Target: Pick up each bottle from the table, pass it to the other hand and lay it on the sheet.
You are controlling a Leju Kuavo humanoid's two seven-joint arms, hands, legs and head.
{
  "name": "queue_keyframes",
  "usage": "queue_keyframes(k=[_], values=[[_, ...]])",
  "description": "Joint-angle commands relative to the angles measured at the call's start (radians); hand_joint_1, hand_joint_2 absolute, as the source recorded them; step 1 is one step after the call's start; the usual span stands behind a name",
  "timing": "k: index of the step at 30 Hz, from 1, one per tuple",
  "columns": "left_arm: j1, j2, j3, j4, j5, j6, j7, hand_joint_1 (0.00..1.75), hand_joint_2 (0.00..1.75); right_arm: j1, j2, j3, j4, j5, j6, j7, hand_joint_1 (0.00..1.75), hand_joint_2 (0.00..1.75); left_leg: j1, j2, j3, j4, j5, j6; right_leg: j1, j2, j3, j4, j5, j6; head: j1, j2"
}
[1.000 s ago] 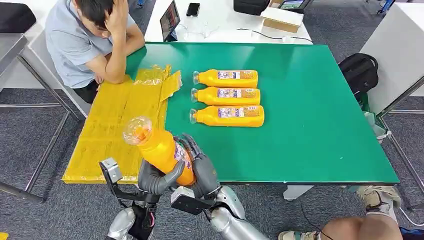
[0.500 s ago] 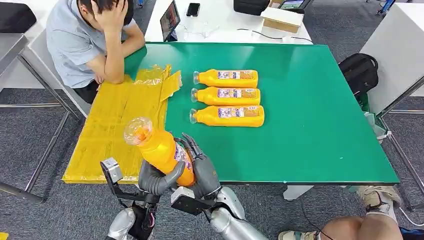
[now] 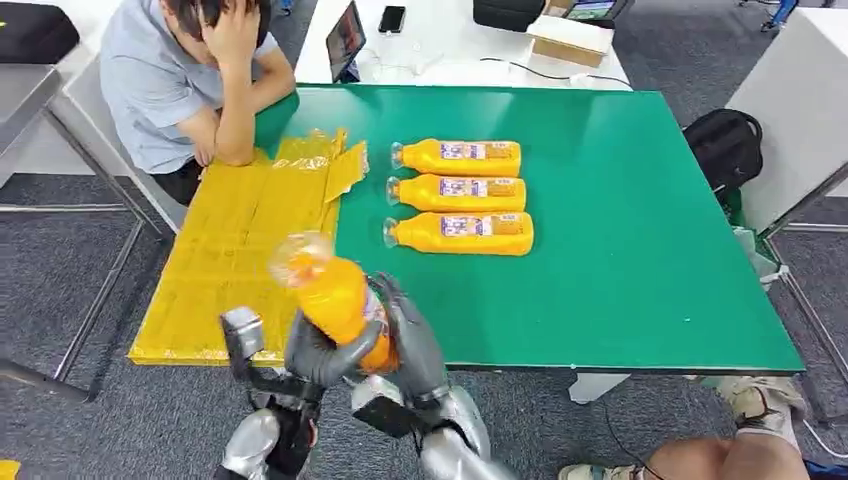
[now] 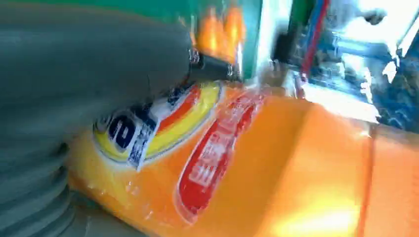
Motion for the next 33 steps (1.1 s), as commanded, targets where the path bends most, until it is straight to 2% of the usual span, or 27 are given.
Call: queue_keyframes(k=[1,2,5,8,12,18,20,21,23,25,26,27,33], values=[[-0.166,0.011,0.165,0.196,-0.166,0.285,-0.031,1.75,1.75,0.136,-0.071,-0.023,-0.487,-0.060,-0.030,-0.003,0.00,0.00,-0.001,0.009,0.003,-0.001,-0.001,-0.002,0.000,0.006,-0.002,-0.001,0.003,-0.005,-0.002,0.000],[-0.160,0.009,0.167,0.191,-0.175,0.277,-0.020,1.75,1.75,0.134,-0.070,-0.026,-0.470,-0.066,-0.030,-0.003,0.00,0.00,0.001,0.015,0.007,0.000,-0.004,-0.003,0.001,0.011,0.001,-0.001,0.002,-0.005,-0.002,0.000],[-0.152,0.004,0.168,0.181,-0.172,0.274,-0.020,1.75,1.75,0.126,-0.069,-0.030,-0.448,-0.072,-0.030,-0.003,0.00,0.00,0.000,0.010,0.008,-0.001,-0.003,-0.004,0.001,0.006,0.003,-0.002,0.000,-0.006,-0.003,0.000],[-0.152,0.004,0.168,0.181,-0.172,0.274,-0.020,1.75,1.75,0.126,-0.069,-0.030,-0.448,-0.072,-0.030,-0.003,0.00,0.00,0.000,0.015,0.008,0.000,-0.003,-0.003,0.001,0.012,0.002,-0.001,0.000,-0.004,-0.003,0.000],[-0.136,-0.006,0.183,0.155,-0.083,0.166,0.018,1.75,1.75,0.118,-0.076,-0.031,-0.433,-0.088,-0.030,-0.003,0.00,0.00,0.000,0.012,0.006,-0.001,-0.002,-0.003,0.000,0.009,0.001,-0.001,0.001,-0.004,-0.003,0.000],[-0.141,0.009,0.175,0.168,-0.132,0.194,0.011,1.75,1.75,0.113,-0.079,-0.028,-0.419,-0.102,-0.030,-0.003,0.00,0.00,0.000,0.014,0.007,-0.001,-0.003,-0.003,0.000,0.011,0.001,-0.001,0.001,-0.004,-0.003,0.000],[-0.168,0.048,0.121,0.226,-0.379,0.325,0.042,1.75,1.75,0.112,-0.078,-0.031,-0.423,-0.100,-0.030,-0.003,0.00,0.00,0.000,0.014,0.008,-0.001,-0.003,-0.003,0.000,0.011,0.002,-0.001,0.001,-0.004,-0.003,0.000],[-0.194,0.074,0.088,0.280,-0.543,0.373,0.100,1.75,1.75,0.108,-0.078,-0.030,-0.417,-0.101,-0.030,-0.003,0.00,0.00,0.000,0.014,0.011,-0.001,-0.004,-0.004,0.000,0.010,0.005,-0.002,-0.001,-0.005,-0.003,0.000],[-0.261,0.115,0.046,0.426,-0.842,0.403,0.208,1.75,1.75,0.091,-0.090,-0.010,-0.392,-0.114,-0.030,-0.003,0.00,0.00,-0.001,0.012,0.006,-0.001,-0.001,-0.003,-0.001,0.010,0.000,-0.001,0.001,-0.004,-0.003,0.000],[-0.323,0.147,0.008,0.572,-1.085,0.401,0.312,1.75,1.75,0.078,-0.101,0.013,-0.375,-0.130,-0.030,-0.003,0.00,0.00,0.000,0.013,0.012,-0.003,-0.002,-0.004,0.000,0.010,0.006,-0.003,0.001,-0.005,-0.003,0.000],[-0.348,0.161,-0.009,0.631,-1.162,0.389,0.338,1.75,1.75,0.074,-0.103,0.021,-0.365,-0.131,-0.030,-0.003,0.00,0.00,0.000,0.012,0.010,-0.003,-0.002,-0.004,0.000,0.010,0.004,-0.003,0.001,-0.005,-0.003,0.000],[-0.380,0.158,0.004,0.716,-1.191,0.337,0.352,1.75,1.75,0.066,-0.109,0.036,-0.347,-0.139,-0.030,-0.003,0.00,0.00,-0.001,0.012,0.008,-0.002,-0.001,-0.003,-0.001,0.010,0.002,-0.002,0.002,-0.004,-0.003,0.000],[-0.415,0.154,0.004,0.828,-1.230,0.255,0.350,1.75,1.75,0.061,-0.119,0.044,-0.314,-0.167,-0.026,-0.003,0.00,0.00,0.000,0.015,0.009,-0.002,-0.002,-0.003,0.000,0.012,0.002,-0.002,0.003,-0.006,-0.003,0.000]])
